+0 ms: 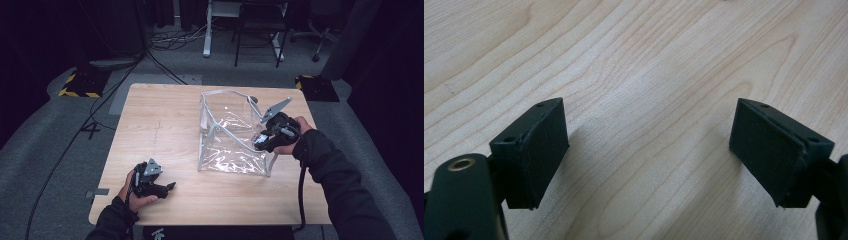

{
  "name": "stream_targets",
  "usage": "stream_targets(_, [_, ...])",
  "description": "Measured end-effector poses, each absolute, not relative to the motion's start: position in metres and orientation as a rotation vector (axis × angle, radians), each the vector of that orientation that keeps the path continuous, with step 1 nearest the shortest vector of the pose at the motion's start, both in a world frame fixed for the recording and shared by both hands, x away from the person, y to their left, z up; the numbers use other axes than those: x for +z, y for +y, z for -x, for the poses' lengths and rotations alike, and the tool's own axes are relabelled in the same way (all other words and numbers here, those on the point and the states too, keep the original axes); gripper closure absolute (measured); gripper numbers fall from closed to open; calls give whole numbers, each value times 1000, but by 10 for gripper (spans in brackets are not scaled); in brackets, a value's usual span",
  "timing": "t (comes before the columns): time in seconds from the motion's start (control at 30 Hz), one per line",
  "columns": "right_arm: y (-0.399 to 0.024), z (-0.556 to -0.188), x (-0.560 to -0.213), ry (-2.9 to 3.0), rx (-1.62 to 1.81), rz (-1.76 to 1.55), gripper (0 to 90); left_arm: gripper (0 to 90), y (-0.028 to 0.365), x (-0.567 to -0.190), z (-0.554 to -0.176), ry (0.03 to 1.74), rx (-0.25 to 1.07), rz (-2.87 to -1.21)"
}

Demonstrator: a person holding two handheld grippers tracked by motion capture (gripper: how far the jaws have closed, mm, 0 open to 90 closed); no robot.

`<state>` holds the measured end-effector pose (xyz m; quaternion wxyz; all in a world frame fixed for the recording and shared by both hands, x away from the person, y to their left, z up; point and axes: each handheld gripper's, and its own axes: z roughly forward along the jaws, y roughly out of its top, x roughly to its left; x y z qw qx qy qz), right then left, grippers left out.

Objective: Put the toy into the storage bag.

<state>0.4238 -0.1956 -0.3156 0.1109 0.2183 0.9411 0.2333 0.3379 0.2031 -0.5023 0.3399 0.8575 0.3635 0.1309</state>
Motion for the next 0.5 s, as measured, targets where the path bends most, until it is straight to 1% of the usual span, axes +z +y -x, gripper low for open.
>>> stream_targets(0.37, [-195, -423, -317, 2762, 700, -655, 467, 159, 203, -502, -338, 944, 341, -2232])
stream_targets(0.47, [-196, -423, -317, 2744, 710, -650, 435, 159, 203, -502, -338, 944, 342, -2235])
stream_targets(0.5, [-196, -423, -317, 2736, 714, -663, 438, 159, 203, -502, -338, 943, 341, -2234])
